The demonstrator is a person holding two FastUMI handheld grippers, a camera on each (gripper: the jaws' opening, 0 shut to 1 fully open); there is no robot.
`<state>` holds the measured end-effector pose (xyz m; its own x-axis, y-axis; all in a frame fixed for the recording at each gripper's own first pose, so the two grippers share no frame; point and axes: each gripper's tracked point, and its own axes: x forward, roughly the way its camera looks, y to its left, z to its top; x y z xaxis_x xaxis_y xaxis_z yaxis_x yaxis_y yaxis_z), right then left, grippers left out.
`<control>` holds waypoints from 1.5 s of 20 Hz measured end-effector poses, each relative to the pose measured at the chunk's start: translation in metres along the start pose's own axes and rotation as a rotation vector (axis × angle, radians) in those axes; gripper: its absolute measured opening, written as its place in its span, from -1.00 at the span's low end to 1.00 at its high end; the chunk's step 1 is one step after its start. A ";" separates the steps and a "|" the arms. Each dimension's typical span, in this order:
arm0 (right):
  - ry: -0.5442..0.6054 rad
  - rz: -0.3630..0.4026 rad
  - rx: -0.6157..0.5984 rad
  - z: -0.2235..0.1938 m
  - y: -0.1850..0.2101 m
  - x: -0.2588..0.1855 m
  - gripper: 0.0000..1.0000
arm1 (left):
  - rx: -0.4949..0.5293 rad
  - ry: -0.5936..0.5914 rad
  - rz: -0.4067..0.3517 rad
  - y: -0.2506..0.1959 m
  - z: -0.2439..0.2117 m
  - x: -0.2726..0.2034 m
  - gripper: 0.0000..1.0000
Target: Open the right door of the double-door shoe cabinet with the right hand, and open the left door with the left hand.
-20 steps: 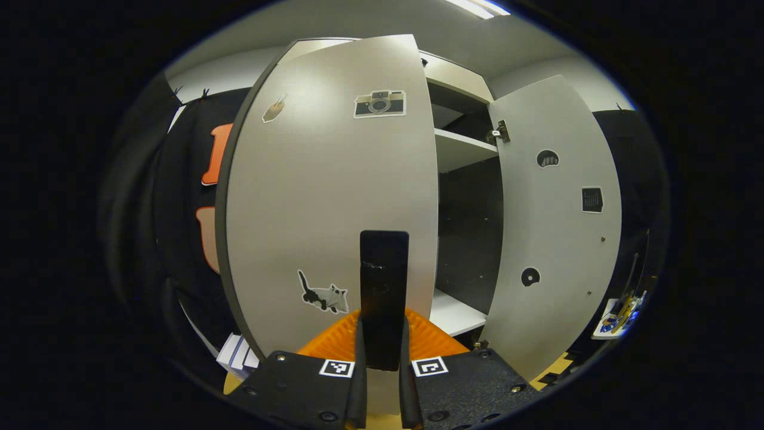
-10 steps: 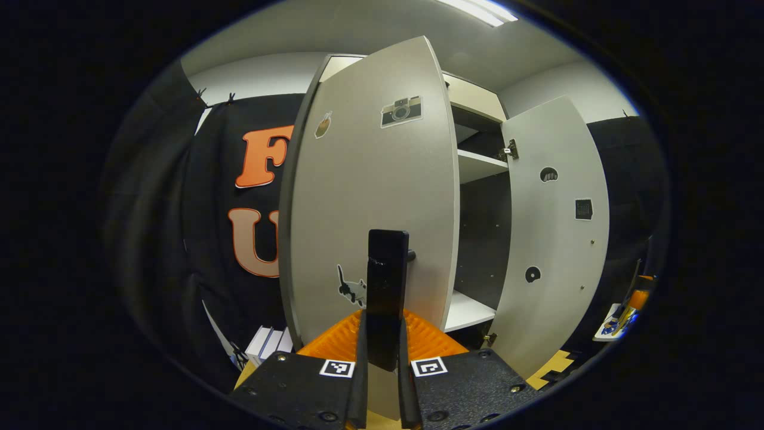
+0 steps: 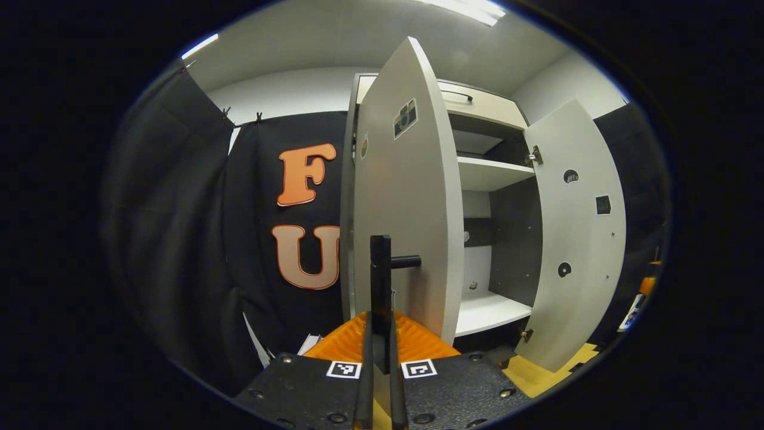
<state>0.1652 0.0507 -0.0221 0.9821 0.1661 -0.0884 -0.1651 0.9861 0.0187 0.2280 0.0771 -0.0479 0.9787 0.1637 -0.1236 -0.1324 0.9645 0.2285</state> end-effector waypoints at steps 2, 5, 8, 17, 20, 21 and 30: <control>0.005 0.017 0.013 -0.001 0.004 0.002 0.99 | -0.002 -0.001 -0.004 0.015 0.000 -0.002 -0.84; 0.005 0.036 0.034 0.000 0.011 0.004 0.99 | 0.023 -0.003 0.017 0.039 0.000 -0.001 -0.92; -0.003 0.045 0.045 0.005 0.015 0.006 0.99 | 0.039 -0.021 0.053 0.068 -0.001 0.003 -0.95; -0.003 0.042 0.022 0.006 0.019 0.001 0.98 | -0.047 -0.020 0.029 0.058 -0.012 -0.043 -1.00; -0.009 0.051 0.036 0.009 0.024 -0.001 0.98 | -0.089 -0.024 0.002 0.033 -0.015 -0.071 -1.00; -0.011 0.054 0.040 0.010 0.025 -0.001 0.98 | -0.100 -0.029 -0.004 0.025 -0.016 -0.076 -1.00; -0.056 0.046 0.032 0.022 0.027 -0.008 0.98 | -0.181 -0.102 -0.075 -0.065 -0.005 -0.087 -0.84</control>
<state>0.1549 0.0756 0.0005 0.9772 0.2102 -0.0306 -0.2084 0.9766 0.0535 0.1502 0.0008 -0.0572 0.9965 0.0768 -0.0336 -0.0753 0.9962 0.0438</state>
